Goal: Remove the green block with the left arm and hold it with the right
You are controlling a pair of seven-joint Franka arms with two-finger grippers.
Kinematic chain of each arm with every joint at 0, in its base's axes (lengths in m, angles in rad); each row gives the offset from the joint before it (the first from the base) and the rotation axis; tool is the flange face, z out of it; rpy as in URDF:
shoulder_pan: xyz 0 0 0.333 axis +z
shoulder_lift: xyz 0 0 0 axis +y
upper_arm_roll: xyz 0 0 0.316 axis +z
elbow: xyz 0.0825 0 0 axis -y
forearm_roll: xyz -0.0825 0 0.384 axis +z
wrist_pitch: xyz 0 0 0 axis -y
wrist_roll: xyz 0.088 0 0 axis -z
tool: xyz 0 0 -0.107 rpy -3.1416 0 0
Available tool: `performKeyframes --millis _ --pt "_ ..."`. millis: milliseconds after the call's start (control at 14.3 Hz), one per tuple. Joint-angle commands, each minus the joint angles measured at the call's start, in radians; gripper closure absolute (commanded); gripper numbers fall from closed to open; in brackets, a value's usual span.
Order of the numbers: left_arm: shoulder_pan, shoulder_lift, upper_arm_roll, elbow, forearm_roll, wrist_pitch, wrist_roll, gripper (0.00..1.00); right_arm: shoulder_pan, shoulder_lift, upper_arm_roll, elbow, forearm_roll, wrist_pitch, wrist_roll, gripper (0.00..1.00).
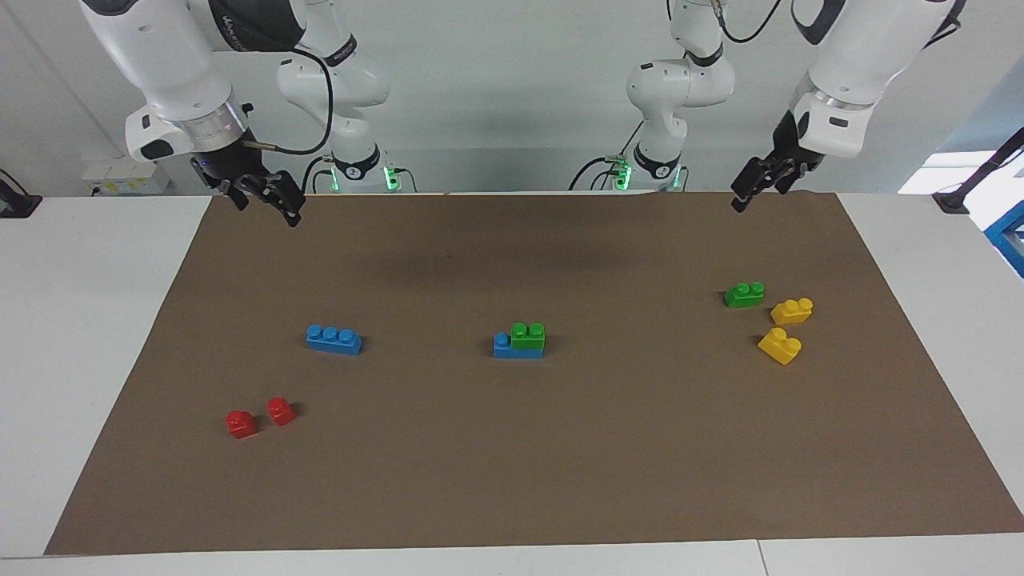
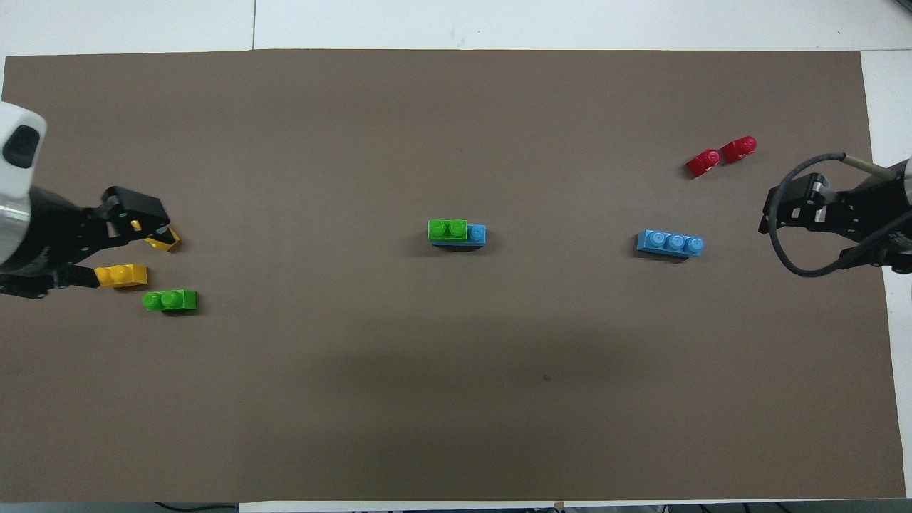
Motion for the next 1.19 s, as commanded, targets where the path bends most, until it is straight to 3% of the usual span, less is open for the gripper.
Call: performKeyframes --millis 0,561,981,1121 --pt "-0.129 -0.043 0.007 -0.094 -0.007 0.147 -0.460 0.00 -0.005 -0.003 0.003 -0.035 0.063 0.027 0.223 0.01" --pt "-0.344 0.055 0.010 -0.143 -0.007 0.364 -1.137 0.00 0.036 0.083 0.006 -0.038 0.276 0.142 0.866 0.02" --pt "-0.436 0.213 0.010 -0.105 0.004 0.423 -1.266 0.00 0.042 0.189 0.006 -0.038 0.408 0.182 0.855 0.02" --pt "-0.444 0.233 0.010 -0.106 0.010 0.462 -1.338 0.00 0.047 0.215 0.006 -0.041 0.457 0.197 0.848 0.02"
